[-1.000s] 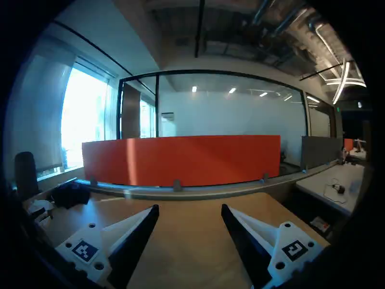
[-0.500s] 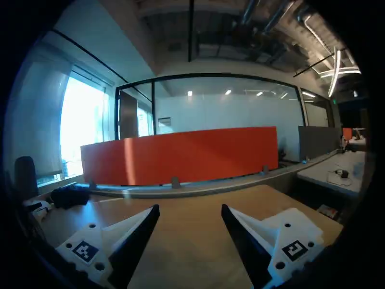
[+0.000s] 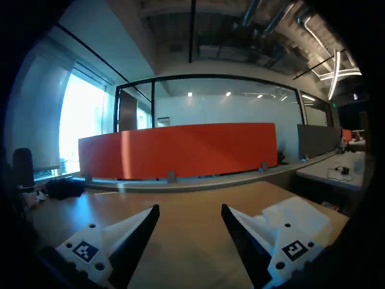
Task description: Fold towel
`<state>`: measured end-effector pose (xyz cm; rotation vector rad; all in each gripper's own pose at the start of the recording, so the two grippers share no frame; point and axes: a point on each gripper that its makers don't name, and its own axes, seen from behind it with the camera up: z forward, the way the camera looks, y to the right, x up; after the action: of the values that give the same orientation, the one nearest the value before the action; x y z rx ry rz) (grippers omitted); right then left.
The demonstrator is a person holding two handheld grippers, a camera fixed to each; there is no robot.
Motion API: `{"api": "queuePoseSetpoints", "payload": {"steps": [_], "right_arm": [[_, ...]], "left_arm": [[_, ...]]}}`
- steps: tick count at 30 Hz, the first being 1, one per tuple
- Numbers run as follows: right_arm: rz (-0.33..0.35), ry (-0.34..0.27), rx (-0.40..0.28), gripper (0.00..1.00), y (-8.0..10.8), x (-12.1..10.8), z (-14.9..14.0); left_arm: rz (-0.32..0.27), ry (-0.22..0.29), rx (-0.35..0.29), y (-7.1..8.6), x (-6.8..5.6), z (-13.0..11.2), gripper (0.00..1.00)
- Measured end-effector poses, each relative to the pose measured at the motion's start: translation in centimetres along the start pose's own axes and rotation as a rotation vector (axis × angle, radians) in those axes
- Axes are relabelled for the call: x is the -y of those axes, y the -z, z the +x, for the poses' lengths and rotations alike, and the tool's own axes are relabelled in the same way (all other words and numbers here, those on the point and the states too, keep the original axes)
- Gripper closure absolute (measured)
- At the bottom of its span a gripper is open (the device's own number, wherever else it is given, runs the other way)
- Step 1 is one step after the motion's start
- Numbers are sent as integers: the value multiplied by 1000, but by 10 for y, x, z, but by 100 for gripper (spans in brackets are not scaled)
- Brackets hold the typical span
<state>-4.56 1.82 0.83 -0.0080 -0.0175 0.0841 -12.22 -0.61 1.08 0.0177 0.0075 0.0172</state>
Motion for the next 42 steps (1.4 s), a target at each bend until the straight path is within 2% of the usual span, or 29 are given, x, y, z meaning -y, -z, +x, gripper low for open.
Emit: {"api": "queuePoseSetpoints", "payload": {"steps": [9, 15, 33, 42], "right_arm": [[-19, -18, 21, 1, -4, -8, -29], [-16, -25, 15, 1, -3, -4, -30], [9, 65, -4, 0, 1, 12, -36], [6, 73, -4, 1, -1, 11, -37]], "left_arm": [[0, 0, 0, 0, 0, -1, 2], [0, 0, 0, 0, 0, -1, 2], [0, 0, 0, -1, 0, -2, 2], [0, 0, -1, -1, -1, -2, 2]]}}
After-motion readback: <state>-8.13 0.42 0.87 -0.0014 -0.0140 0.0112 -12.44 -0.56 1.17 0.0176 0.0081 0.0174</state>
